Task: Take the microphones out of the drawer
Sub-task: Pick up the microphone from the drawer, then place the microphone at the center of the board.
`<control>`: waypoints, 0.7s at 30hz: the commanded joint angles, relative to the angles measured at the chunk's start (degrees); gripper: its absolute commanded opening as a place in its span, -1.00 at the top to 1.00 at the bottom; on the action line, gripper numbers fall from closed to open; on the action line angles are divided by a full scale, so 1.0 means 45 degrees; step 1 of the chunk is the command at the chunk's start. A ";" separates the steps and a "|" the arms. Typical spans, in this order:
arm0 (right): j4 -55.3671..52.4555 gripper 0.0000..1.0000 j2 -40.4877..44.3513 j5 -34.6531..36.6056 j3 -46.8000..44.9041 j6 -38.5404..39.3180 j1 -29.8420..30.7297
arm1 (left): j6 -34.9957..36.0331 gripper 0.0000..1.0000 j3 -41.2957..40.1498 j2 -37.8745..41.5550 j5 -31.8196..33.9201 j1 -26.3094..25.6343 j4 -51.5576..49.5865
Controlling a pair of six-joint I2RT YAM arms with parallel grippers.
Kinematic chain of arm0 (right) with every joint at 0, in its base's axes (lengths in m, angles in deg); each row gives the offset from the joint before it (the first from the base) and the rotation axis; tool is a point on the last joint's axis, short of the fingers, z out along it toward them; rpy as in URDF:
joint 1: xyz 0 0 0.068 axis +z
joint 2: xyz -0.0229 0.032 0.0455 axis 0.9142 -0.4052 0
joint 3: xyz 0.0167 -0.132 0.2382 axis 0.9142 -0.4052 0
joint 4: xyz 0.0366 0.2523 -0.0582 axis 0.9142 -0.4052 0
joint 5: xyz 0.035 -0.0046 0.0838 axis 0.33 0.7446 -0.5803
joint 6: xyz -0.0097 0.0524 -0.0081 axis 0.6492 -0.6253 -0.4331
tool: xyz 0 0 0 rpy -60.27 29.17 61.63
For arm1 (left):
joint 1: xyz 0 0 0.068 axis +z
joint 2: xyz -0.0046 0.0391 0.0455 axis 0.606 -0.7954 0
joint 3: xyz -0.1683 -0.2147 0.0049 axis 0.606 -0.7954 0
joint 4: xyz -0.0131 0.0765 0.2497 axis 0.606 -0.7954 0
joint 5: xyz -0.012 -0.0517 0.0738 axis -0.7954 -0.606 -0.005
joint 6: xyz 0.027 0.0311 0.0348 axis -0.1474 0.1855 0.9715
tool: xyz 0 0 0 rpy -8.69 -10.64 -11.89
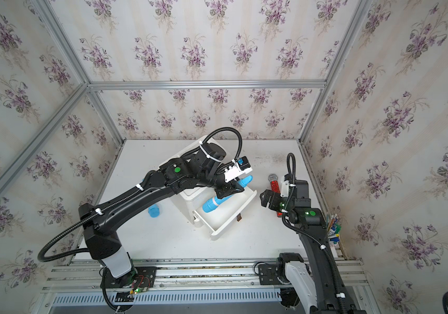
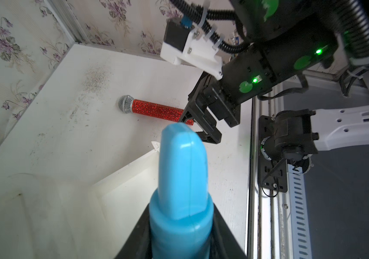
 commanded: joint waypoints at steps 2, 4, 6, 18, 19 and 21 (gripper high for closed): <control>0.0298 -0.99 0.0021 -0.0051 0.0016 -0.0069 0.0013 | -0.0415 0.65 0.0019 0.0897 0.0063 0.0047 0.0337; 0.0305 -1.00 0.0030 -0.0085 0.0004 -0.0069 0.0013 | -0.0620 0.65 0.0091 0.1300 0.0309 0.0141 0.0173; 0.0294 -0.99 0.0040 -0.0074 -0.0001 -0.0069 0.0013 | -0.0944 0.65 0.0351 0.1637 0.0662 0.0347 -0.0263; 0.0344 -0.99 0.0045 -0.0135 -0.0014 -0.0050 0.0013 | -0.2823 0.67 -0.1762 0.5287 0.2959 0.3418 -0.0908; 0.0358 -1.00 0.0054 -0.0140 -0.0017 -0.0050 0.0013 | -0.2929 0.65 -0.1960 0.5583 0.2741 0.3838 -0.0918; 0.0358 -0.99 0.0021 -0.0147 -0.0019 -0.0050 0.0013 | -0.3260 0.65 -0.2130 0.6056 0.2465 0.4868 -0.1197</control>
